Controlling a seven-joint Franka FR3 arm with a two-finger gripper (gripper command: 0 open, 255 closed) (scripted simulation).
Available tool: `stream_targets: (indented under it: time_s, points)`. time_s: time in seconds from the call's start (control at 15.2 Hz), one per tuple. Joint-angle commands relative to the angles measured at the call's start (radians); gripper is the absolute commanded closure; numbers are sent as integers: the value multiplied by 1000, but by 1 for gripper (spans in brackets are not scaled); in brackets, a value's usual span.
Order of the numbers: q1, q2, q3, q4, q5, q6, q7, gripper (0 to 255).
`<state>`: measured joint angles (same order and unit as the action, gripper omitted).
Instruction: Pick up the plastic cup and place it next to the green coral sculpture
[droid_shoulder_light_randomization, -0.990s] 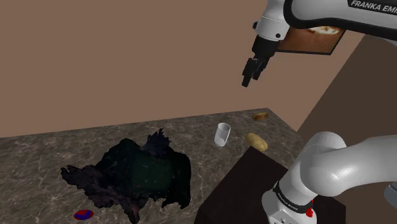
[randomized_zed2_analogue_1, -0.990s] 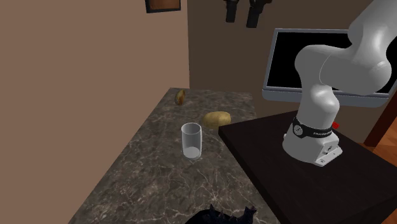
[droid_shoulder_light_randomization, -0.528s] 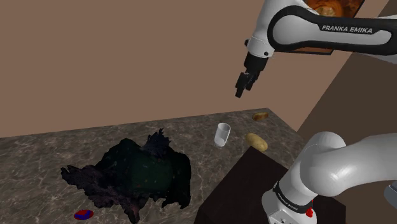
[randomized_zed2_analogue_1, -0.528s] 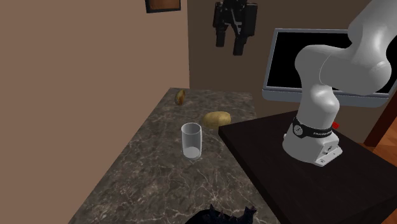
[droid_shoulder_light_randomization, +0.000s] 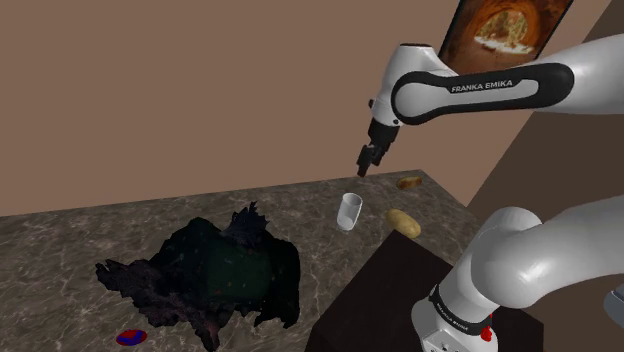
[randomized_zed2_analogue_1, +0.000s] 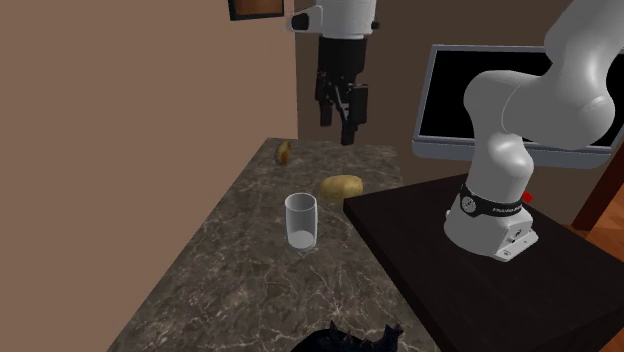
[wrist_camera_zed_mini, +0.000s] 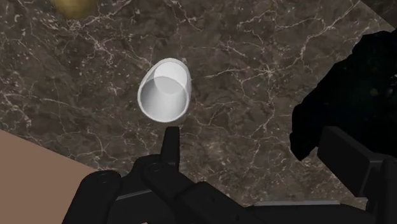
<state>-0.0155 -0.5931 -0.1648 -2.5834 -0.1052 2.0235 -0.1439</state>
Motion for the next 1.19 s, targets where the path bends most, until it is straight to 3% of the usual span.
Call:
stream_targets:
  time_s: [0.0, 0.53, 0.86, 1.12]
  points:
    - [-1, 54, -21, -22, -2, 74, -19, 0]
    - [11, 325, -101, -66, 30, 372, -112, 0]
    - [33, 538, -140, -43, 125, 544, -218, 0]
    - [38, 598, -138, -49, 164, 606, -245, 0]
